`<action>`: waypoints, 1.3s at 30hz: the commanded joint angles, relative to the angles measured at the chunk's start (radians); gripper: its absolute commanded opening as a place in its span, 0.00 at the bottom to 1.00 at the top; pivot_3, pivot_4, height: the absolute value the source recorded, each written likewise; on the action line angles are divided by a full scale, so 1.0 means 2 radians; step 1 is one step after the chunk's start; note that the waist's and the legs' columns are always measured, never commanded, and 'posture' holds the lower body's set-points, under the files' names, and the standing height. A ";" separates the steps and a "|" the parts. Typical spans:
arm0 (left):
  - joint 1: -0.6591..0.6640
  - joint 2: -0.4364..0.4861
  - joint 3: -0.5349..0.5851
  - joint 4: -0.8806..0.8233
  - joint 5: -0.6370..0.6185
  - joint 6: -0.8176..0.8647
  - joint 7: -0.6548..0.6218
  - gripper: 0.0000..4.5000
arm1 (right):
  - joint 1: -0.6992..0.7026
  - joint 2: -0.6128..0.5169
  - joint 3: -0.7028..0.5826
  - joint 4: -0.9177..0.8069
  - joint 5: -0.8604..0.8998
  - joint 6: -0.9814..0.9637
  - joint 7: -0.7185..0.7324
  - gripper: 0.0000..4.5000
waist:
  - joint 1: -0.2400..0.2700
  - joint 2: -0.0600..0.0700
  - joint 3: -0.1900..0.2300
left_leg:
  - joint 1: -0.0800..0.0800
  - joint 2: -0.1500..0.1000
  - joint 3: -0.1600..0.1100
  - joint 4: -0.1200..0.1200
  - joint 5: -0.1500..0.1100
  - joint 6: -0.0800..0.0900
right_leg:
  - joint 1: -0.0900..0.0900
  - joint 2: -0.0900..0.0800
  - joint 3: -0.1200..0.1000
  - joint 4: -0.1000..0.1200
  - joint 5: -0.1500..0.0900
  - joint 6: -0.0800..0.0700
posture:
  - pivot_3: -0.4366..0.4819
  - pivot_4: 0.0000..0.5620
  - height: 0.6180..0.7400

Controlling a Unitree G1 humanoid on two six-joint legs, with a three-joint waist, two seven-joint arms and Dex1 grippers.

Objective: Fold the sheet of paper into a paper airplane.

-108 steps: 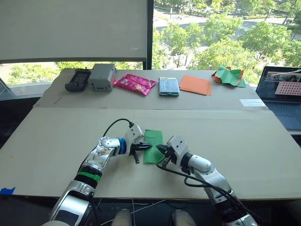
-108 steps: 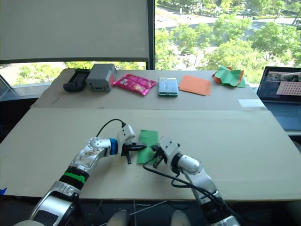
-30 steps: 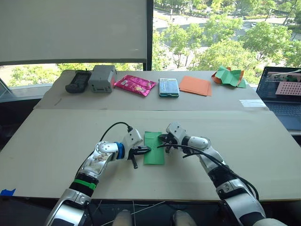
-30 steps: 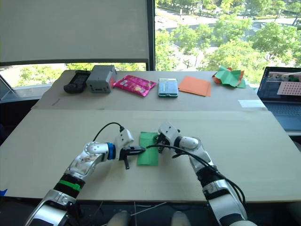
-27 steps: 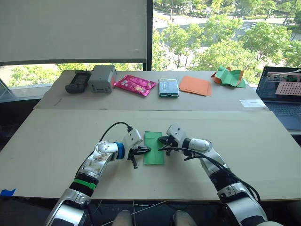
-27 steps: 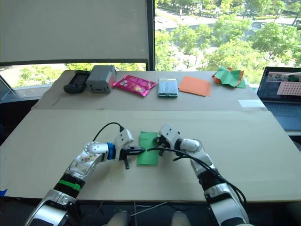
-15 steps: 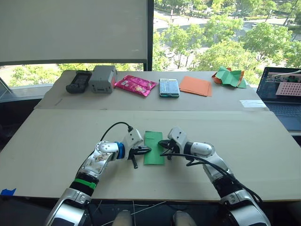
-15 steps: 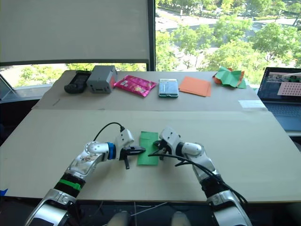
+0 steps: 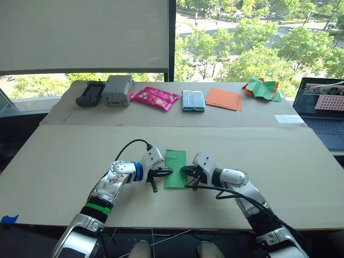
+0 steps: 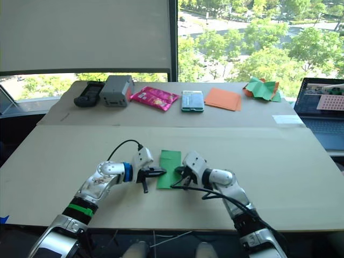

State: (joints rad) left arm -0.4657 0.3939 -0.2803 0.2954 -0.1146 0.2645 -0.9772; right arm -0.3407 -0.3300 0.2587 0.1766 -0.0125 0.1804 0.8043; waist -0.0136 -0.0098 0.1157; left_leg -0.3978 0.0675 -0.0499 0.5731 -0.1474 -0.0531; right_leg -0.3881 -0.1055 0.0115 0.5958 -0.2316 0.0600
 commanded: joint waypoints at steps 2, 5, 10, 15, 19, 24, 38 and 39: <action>0.006 0.003 -0.014 0.020 0.017 0.011 -0.003 0.00 | 0.033 -0.015 0.022 -0.004 -0.001 0.031 0.020 0.01 | 0.000 0.000 0.000 | 0.000 0.000 0.000 0.000 0.000 0.000 | 0.000 0.000 0.000 0.000 0.000 0.000 | 0.48 0.27 0.72; 0.006 0.004 -0.014 0.020 0.017 0.011 -0.003 0.00 | 0.045 -0.020 0.024 -0.020 0.002 0.035 0.021 0.01 | 0.000 0.000 0.000 | 0.000 0.000 0.000 0.000 0.000 0.000 | 0.000 0.000 0.000 0.000 0.000 0.000 | 0.48 0.27 0.72; 0.005 0.004 -0.015 0.021 0.017 0.011 -0.006 0.00 | 0.057 -0.028 0.031 -0.039 0.007 0.043 0.022 0.01 | 0.001 0.000 0.000 | 0.000 0.000 0.000 0.000 0.000 0.000 | 0.000 0.000 0.000 0.000 0.000 0.000 | 0.48 0.27 0.72; 0.003 0.004 -0.017 0.024 0.019 0.010 -0.007 0.00 | 0.072 -0.034 0.037 -0.061 0.010 0.049 0.028 0.01 | 0.000 0.000 0.000 | 0.000 0.000 0.000 0.000 0.000 0.000 | 0.000 0.000 0.000 0.000 0.000 0.000 | 0.48 0.27 0.72; 0.002 0.003 -0.017 0.026 0.019 0.008 -0.008 0.00 | 0.085 -0.042 0.042 -0.081 0.011 0.055 0.032 0.01 | 0.000 -0.001 0.000 | 0.000 0.000 0.000 0.000 0.000 0.000 | 0.000 0.000 0.000 0.000 0.000 0.000 | 0.48 0.27 0.72; 0.000 0.003 -0.017 0.029 0.019 0.006 -0.009 0.00 | 0.097 -0.054 0.051 -0.102 0.014 0.062 0.037 0.01 | 0.001 -0.001 0.000 | 0.000 0.000 0.000 0.000 0.000 0.000 | 0.000 0.000 0.000 -0.001 -0.001 0.000 | 0.48 0.27 0.72; -0.005 0.000 -0.022 0.037 0.021 0.000 -0.014 0.00 | 0.114 -0.077 0.063 -0.151 0.021 0.082 0.056 0.01 | 0.002 -0.002 0.000 | 0.000 0.000 0.000 0.000 0.000 -0.001 | 0.000 -0.001 0.000 -0.001 -0.001 0.000 | 0.48 0.27 0.72; -0.006 0.000 -0.022 0.038 0.021 -0.001 -0.014 0.00 | 0.113 -0.078 0.063 -0.153 0.020 0.083 0.056 0.01 | 0.002 -0.002 0.000 | 0.000 0.000 0.000 0.000 0.000 -0.001 | 0.000 -0.001 0.000 -0.001 -0.001 0.000 | 0.48 0.27 0.72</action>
State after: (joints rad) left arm -0.4919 0.3920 -0.2947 0.3308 -0.1145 0.2518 -1.0057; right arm -0.1510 -0.4678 0.3134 -0.1539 0.0307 0.2958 0.8716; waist -0.0093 -0.0132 0.1153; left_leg -0.3984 0.0672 -0.0495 0.5731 -0.1483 -0.0545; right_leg -0.3880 -0.1074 0.0108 0.5942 -0.2338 0.0610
